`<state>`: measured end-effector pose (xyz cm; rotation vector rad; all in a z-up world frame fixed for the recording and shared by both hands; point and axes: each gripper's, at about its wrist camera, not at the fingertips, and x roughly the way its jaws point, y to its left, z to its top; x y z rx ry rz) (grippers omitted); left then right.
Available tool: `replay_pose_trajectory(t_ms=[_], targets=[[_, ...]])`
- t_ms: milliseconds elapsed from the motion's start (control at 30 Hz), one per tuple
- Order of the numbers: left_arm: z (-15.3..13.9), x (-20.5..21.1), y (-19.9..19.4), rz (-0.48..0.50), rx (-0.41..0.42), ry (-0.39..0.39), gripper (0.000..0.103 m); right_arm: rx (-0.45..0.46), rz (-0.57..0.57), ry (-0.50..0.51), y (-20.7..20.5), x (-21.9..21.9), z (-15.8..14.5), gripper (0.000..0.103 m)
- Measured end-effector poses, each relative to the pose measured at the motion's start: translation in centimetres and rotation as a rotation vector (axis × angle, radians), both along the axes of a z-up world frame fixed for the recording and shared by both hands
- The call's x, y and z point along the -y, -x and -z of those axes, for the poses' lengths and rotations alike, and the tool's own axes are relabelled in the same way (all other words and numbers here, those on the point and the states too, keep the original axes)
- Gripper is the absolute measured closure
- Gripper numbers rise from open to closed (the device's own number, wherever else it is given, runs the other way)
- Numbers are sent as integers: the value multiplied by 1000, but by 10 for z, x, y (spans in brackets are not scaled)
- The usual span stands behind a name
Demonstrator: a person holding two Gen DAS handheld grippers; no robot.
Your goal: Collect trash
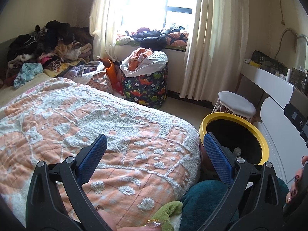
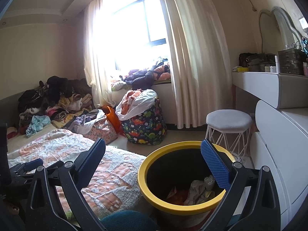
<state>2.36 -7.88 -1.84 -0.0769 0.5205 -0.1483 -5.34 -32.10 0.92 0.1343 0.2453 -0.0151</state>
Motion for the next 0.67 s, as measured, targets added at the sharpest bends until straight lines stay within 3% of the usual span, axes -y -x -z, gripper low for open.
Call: replay_pose_trajectory(t_ms=[200, 367, 500, 667], targets=[[5, -55, -8, -121, -53, 65, 11, -80, -165, -33, -30, -51, -15, 6], [19, -169, -4, -410, -92, 83, 11, -240, -465, -19, -74, -166, -17, 6], [39, -276, 16, -733, -169, 7, 11, -512, -768, 32, -103, -297, 21, 6], [77, -381, 42, -1011, -345, 11, 11, -720, -979, 274, -91, -447, 91, 6]])
